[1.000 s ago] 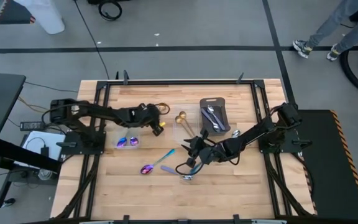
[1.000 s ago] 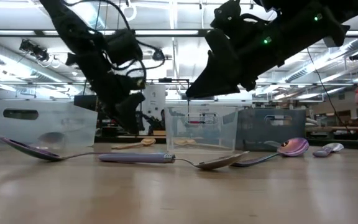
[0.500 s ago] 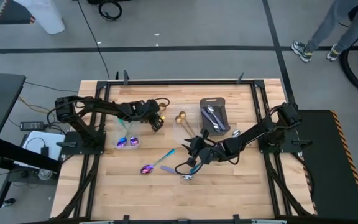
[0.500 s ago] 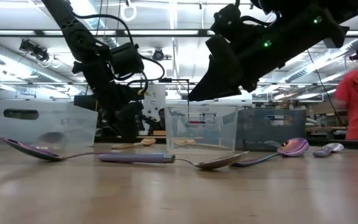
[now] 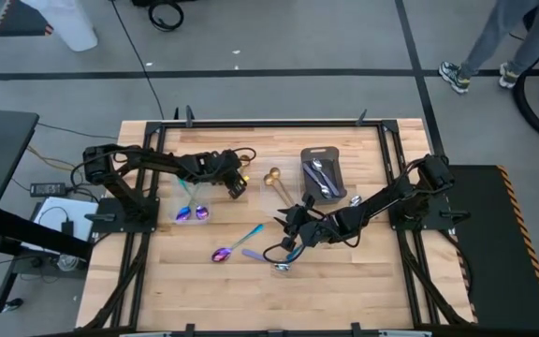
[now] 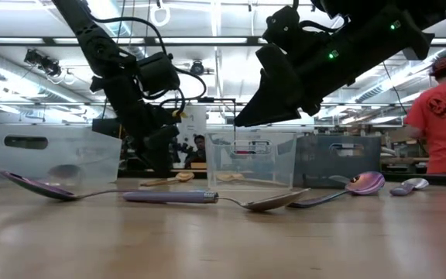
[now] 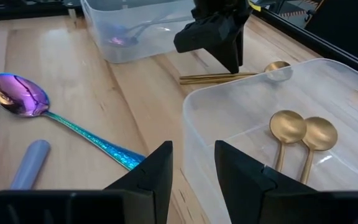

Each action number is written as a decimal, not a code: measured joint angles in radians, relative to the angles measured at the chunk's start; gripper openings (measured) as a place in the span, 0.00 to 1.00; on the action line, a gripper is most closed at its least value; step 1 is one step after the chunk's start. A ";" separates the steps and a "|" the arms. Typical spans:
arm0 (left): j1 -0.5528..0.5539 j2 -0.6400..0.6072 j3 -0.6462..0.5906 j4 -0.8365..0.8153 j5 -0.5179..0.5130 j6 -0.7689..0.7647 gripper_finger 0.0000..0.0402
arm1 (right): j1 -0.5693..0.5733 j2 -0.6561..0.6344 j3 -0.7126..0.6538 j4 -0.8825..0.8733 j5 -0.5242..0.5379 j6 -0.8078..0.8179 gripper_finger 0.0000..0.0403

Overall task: Sort silverware by color (type)
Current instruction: Put the gold spoon into the right transparent bin

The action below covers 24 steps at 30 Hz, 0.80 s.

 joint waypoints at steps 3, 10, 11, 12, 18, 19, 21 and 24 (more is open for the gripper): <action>-0.005 0.000 0.001 0.004 0.000 0.000 0.26 | 0.000 0.000 0.000 -0.001 0.000 0.005 0.32; -0.011 0.000 0.001 0.011 0.002 0.011 0.26 | 0.000 0.000 0.000 -0.001 -0.001 0.007 0.32; -0.009 0.000 0.001 0.011 0.002 0.014 0.26 | 0.000 0.000 0.000 -0.001 -0.001 0.007 0.32; -0.007 0.002 0.000 0.011 0.001 0.017 0.26 | 0.000 0.000 0.000 -0.001 -0.002 0.007 0.32; -0.001 0.046 0.003 0.030 -0.005 0.024 0.25 | 0.000 -0.001 0.000 -0.002 -0.005 0.007 0.32; -0.001 0.051 0.003 0.026 -0.005 0.029 0.25 | 0.000 -0.001 0.000 -0.002 -0.005 0.008 0.32; -0.001 0.051 0.001 0.021 -0.006 0.034 0.24 | 0.000 -0.001 0.000 -0.002 -0.005 0.008 0.32; -0.001 0.051 0.008 -0.001 -0.028 0.049 0.22 | 0.000 -0.001 0.000 -0.002 -0.005 0.008 0.32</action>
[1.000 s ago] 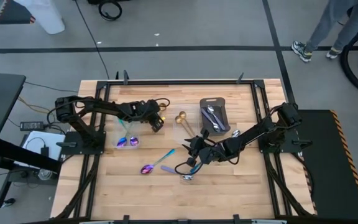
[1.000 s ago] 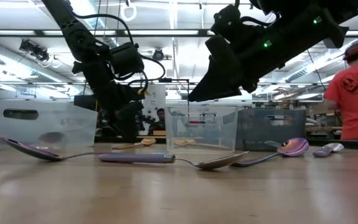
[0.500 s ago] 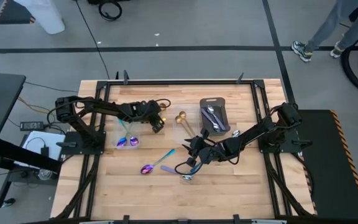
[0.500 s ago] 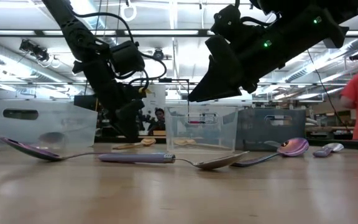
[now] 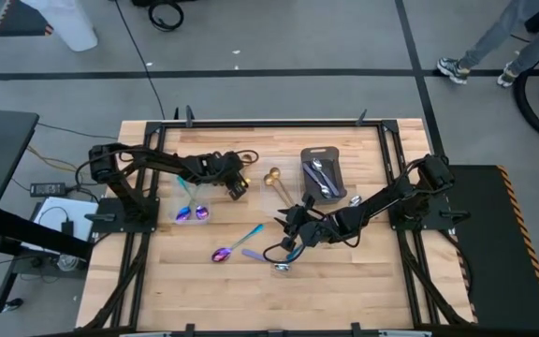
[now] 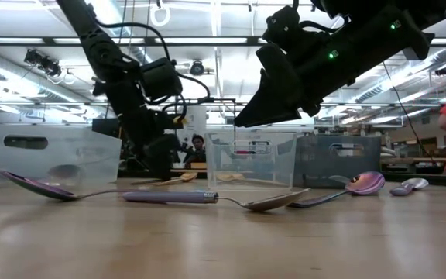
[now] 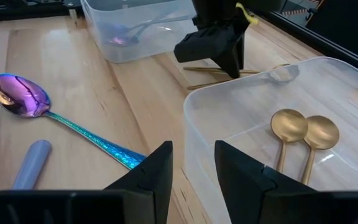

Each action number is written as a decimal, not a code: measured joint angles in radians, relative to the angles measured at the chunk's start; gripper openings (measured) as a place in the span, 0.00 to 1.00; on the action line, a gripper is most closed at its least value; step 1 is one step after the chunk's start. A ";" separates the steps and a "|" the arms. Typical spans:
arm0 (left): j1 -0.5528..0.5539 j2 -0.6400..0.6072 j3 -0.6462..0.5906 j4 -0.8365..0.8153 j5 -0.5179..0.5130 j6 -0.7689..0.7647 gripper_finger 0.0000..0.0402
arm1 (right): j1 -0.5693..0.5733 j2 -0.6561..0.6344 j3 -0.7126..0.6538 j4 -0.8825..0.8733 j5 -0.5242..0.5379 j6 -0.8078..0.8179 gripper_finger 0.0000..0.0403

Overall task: Sort silverware by color (type)
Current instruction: Put the gold spoon into the right transparent bin

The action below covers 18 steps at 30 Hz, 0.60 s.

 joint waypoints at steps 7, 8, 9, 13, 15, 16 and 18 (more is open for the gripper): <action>0.005 -0.001 0.009 -0.031 0.050 0.029 0.16 | 0.000 0.000 0.000 0.000 0.000 0.000 0.32; 0.005 -0.002 0.009 -0.033 0.060 0.029 0.13 | 0.000 0.000 0.000 0.000 0.000 0.000 0.32; 0.005 -0.002 0.009 -0.034 0.063 0.029 0.11 | 0.000 0.000 0.000 0.000 0.000 0.000 0.32; 0.005 -0.002 0.009 -0.037 0.066 0.029 0.05 | 0.001 0.000 0.000 0.000 -0.001 0.000 0.32; 0.005 -0.002 0.009 -0.038 0.066 0.025 0.05 | 0.001 0.000 0.000 0.000 -0.002 0.000 0.32; 0.005 -0.002 0.009 -0.038 0.068 0.016 0.05 | 0.001 0.000 0.000 0.000 -0.002 0.000 0.32; 0.005 -0.002 0.009 -0.039 0.067 0.007 0.05 | 0.001 0.000 0.000 0.000 -0.002 0.000 0.32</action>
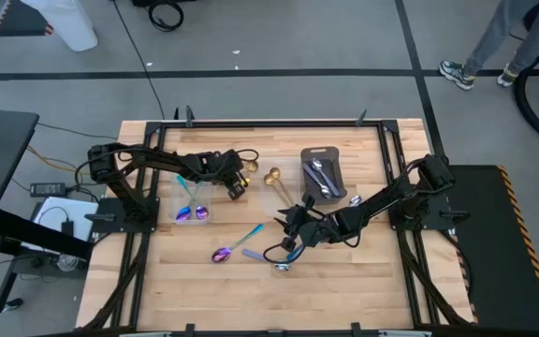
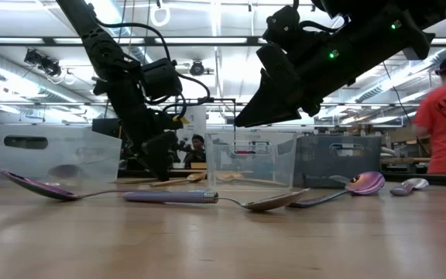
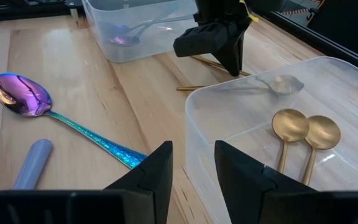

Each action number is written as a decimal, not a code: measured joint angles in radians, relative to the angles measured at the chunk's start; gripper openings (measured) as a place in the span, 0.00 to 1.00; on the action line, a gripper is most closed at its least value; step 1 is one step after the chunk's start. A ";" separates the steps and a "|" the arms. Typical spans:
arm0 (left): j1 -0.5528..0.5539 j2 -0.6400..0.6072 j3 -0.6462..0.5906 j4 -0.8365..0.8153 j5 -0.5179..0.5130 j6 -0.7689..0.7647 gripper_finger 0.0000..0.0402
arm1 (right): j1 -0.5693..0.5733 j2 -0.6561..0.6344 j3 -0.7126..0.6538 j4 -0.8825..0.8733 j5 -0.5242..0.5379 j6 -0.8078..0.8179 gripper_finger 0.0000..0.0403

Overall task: Sort silverware by color (type)
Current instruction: Put the gold spoon into the right transparent bin

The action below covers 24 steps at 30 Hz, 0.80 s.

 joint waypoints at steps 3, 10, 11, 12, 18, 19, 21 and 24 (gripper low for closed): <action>0.000 -0.001 -0.001 0.000 -0.004 -0.001 0.05 | 0.000 0.000 0.000 0.000 0.000 0.000 0.32; -0.001 -0.084 -0.009 -0.034 -0.014 -0.004 0.05 | 0.000 0.000 0.000 0.000 0.000 0.000 0.32; -0.002 -0.107 -0.007 -0.035 -0.021 -0.004 0.05 | 0.000 0.000 0.000 0.000 0.000 0.000 0.32; -0.002 -0.128 -0.006 -0.037 -0.028 -0.004 0.05 | 0.000 0.000 0.000 0.001 0.002 0.000 0.32; -0.021 -0.222 -0.004 -0.050 -0.038 0.004 0.05 | 0.006 0.000 0.000 0.009 0.011 0.000 0.32; -0.028 -0.237 -0.005 -0.059 -0.038 0.006 0.05 | 0.007 0.000 0.000 0.011 0.012 0.000 0.32; -0.044 -0.261 -0.005 -0.045 -0.038 0.008 0.06 | 0.007 0.000 0.000 0.024 0.012 0.000 0.32; -0.080 -0.299 -0.005 -0.038 -0.062 0.023 0.06 | 0.007 0.000 0.000 0.055 0.014 -0.003 0.32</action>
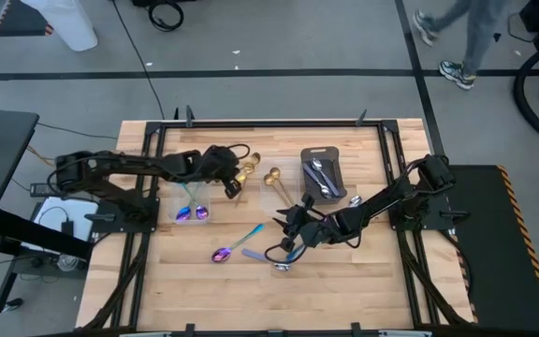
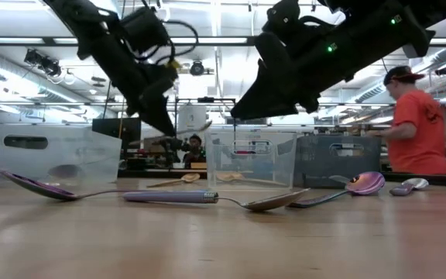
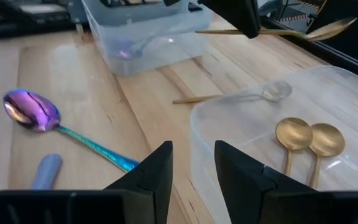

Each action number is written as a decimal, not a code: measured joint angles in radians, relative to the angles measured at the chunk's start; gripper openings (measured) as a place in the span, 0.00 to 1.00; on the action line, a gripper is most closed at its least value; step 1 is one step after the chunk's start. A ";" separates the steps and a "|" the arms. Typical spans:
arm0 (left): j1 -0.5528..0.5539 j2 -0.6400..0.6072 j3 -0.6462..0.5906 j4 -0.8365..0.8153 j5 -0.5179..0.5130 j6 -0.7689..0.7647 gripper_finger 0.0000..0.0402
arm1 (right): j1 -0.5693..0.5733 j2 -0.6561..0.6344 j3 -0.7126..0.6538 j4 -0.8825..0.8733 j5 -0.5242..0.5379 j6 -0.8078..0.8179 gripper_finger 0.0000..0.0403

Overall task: Sort silverware by color (type)
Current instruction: Put the gold spoon into the right transparent bin

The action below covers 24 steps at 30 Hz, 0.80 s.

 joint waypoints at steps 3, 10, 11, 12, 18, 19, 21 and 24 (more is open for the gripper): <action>-0.050 -0.032 0.000 0.013 -0.063 0.026 0.06 | 0.001 -0.001 0.000 0.038 0.031 -0.024 0.32; -0.155 -0.066 0.001 0.132 -0.173 0.121 0.06 | 0.014 -0.047 0.000 0.054 0.108 -0.081 0.32; -0.167 -0.066 0.000 0.160 -0.174 0.135 0.06 | 0.014 -0.056 0.000 0.060 0.113 -0.084 0.32; -0.179 -0.065 -0.003 0.198 -0.173 0.156 0.06 | 0.013 -0.067 0.000 0.062 0.113 -0.085 0.32; -0.239 -0.061 -0.046 0.365 -0.173 0.228 0.06 | 0.004 -0.120 0.000 0.066 0.117 -0.128 0.32; -0.245 -0.061 -0.056 0.395 -0.174 0.235 0.06 | 0.000 -0.127 0.000 0.069 0.119 -0.135 0.32; -0.254 -0.061 -0.073 0.443 -0.174 0.251 0.06 | -0.007 -0.138 0.000 0.073 0.121 -0.168 0.33; -0.260 -0.061 -0.092 0.509 -0.174 0.270 0.06 | -0.023 -0.139 0.000 0.115 0.121 -0.252 0.34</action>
